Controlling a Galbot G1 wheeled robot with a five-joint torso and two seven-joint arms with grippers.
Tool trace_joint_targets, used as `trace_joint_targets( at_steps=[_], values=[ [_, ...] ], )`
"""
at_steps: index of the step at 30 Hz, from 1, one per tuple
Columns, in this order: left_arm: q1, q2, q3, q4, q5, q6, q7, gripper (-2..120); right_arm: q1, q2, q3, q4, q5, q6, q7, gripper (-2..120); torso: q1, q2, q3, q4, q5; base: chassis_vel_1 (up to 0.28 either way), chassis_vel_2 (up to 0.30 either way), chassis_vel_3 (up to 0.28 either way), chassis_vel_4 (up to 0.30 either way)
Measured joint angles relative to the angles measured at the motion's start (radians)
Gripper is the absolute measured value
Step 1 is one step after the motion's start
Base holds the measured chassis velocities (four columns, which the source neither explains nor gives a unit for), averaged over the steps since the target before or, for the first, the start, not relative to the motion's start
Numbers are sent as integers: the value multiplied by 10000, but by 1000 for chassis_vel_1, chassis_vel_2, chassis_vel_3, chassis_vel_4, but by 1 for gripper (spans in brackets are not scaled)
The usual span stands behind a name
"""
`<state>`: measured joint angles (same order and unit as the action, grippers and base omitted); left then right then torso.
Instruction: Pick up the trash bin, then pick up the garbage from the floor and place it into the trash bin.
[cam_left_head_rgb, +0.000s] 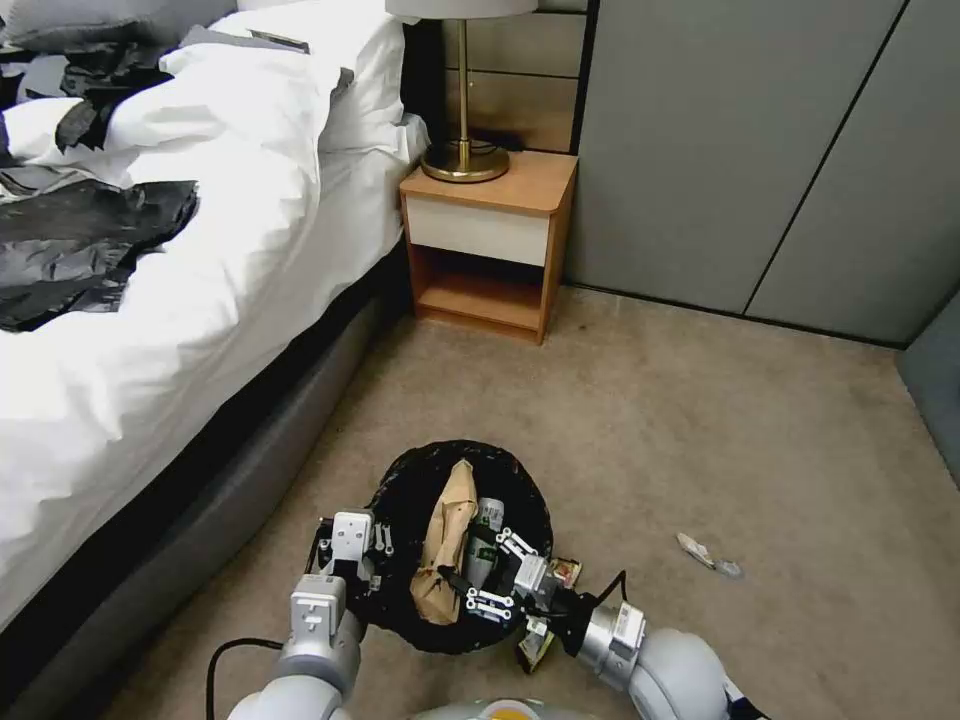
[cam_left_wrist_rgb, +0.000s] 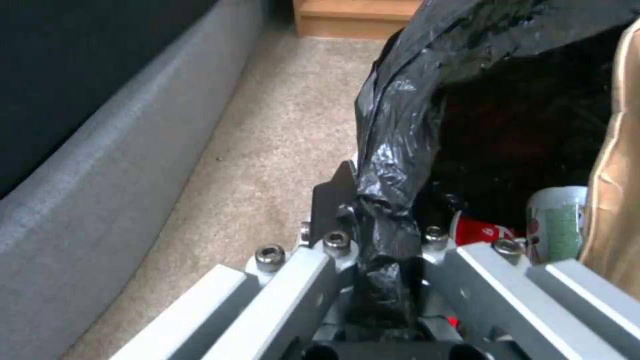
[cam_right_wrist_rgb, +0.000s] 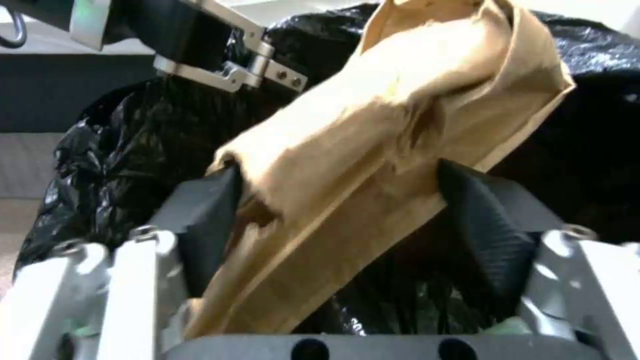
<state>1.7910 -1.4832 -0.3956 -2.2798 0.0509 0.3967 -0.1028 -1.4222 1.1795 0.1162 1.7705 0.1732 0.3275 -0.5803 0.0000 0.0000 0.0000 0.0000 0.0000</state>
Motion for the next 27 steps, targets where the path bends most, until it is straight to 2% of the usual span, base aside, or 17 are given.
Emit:
trace_joint_targets(
  at_steps=[1, 2, 5, 9, 11, 15, 18, 25, 27],
  values=[
    [6, -5, 10, 4, 13, 0, 2, 1, 9, -8, 10, 35, 2, -17, 7, 78, 0, 0, 0, 0, 0, 0, 0, 0, 0],
    [6, -5, 10, 4, 13, 0, 2, 1, 9, -8, 10, 35, 2, -17, 7, 78, 0, 0, 0, 0, 0, 0, 0, 0, 0],
    [39, -9, 35, 11, 48, 0, 4, 1, 28, -23, 59, 200, 35, -45, 60, 95, 0, 0, 0, 0, 1, 0, 0, 0, 0],
    [41, -4, 35, 11, 52, 0, 4, 1, 43, -8, 155, 382, 85, -54, 92, 103, 0, 0, 0, 0, 1, 0, 0, 0, 0],
    [59, 8, 46, 12, 69, 0, 6, 1, 143, -91, 327, 850, 230, -317, 208, 109, 0, 0, 0, 0, 1, 0, 0, 0, 0],
    [75, 8, 89, 18, 107, -3, 8, 1, 232, -397, 307, 1098, 502, -771, 613, 111, 0, 0, 0, 1, 1, 0, 0, 0, 0],
    [96, -2, 133, 18, 149, -22, 12, 1, 244, -1053, 129, 1398, 1278, -1696, 1648, 114, 0, 0, 0, -1, 0, 0, 0, 0, 0],
    [104, -10, 146, -33, 171, -40, 14, 1, 53, -1439, -99, 1732, 2067, -2767, 2579, 113, 0, 0, 0, 0, 2, 0, 0, 0, 0],
    [95, -13, 142, -42, 171, -41, 20, 1, -81, -1583, -138, 2206, 2627, -3659, 2958, 110, 0, 0, 0, 0, 1, 0, 0, 0, 0]
  ],
)
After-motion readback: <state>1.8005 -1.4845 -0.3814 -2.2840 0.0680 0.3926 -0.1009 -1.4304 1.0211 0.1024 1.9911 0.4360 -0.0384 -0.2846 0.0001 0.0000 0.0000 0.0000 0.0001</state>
